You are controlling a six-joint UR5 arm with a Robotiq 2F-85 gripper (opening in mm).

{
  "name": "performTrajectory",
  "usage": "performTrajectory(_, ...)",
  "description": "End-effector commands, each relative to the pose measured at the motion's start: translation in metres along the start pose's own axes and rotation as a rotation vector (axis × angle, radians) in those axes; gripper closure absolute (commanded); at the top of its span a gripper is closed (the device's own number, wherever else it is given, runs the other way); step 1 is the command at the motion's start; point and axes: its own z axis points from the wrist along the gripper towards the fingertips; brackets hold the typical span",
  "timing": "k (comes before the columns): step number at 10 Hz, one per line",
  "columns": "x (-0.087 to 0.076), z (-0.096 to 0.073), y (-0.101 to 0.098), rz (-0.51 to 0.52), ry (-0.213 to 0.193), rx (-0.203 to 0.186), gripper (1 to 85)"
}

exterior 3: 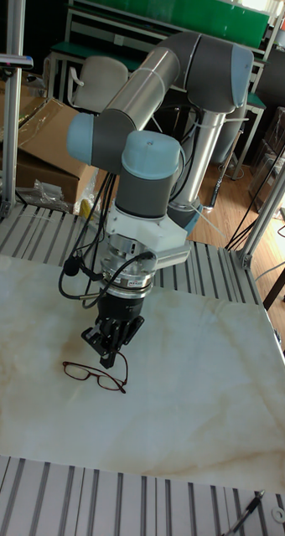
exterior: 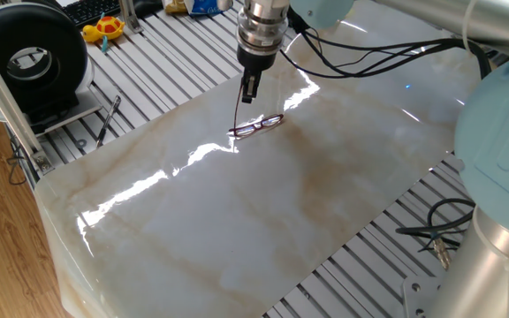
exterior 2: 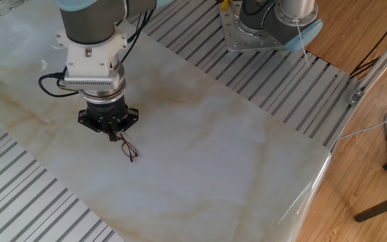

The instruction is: Unfold the leg of the glasses (with one hand)

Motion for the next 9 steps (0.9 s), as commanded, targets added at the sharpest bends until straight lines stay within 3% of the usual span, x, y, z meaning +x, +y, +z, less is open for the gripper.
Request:
performTrajectory(1,0.004,0.0,-0.004,0.001,-0.002,0.004,73.3)
performTrajectory(4,0.012,0.001,-0.008,-0.013,0.005,0.01,70.7)
performTrajectory(7,0.018,0.006,-0.011,-0.028,-0.01,0.008,56.7)
performTrajectory(9,0.022,0.008,-0.011,-0.037,-0.016,0.004,54.3)
